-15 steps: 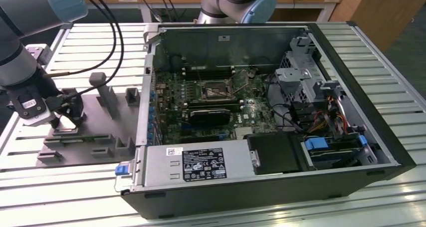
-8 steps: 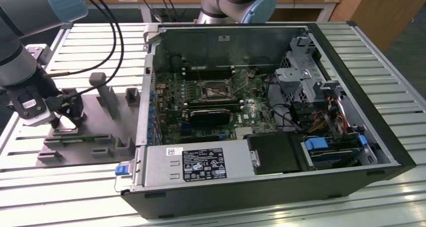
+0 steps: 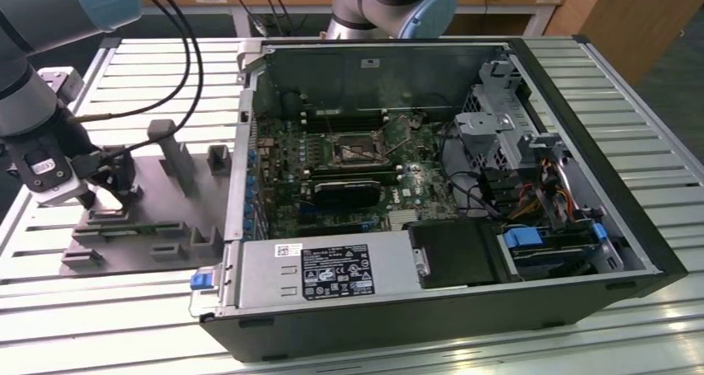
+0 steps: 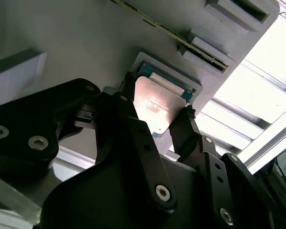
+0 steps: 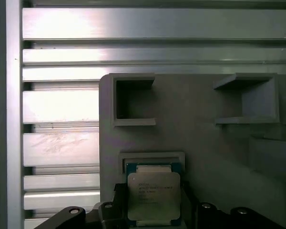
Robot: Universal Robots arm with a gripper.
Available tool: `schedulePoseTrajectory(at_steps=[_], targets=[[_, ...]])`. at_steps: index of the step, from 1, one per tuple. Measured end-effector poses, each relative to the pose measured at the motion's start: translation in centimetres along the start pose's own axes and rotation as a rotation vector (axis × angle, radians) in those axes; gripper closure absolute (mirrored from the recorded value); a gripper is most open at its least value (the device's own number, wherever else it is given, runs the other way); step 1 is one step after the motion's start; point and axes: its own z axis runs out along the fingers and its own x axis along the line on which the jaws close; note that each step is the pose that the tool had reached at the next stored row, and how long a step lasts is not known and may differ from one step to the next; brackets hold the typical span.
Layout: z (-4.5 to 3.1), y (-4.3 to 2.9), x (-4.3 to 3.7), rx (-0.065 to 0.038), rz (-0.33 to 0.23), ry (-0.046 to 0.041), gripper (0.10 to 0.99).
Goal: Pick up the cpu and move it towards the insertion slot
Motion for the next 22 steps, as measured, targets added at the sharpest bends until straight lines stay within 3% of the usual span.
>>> schedulePoseTrajectory(at_steps=[9,22], targets=[[-0.9,0.04,-0.04,-0.017,-0.005,0.001,0.549],[-2.96,0.12,-0.14,-0.037,-0.013,0.0022,0.549]])
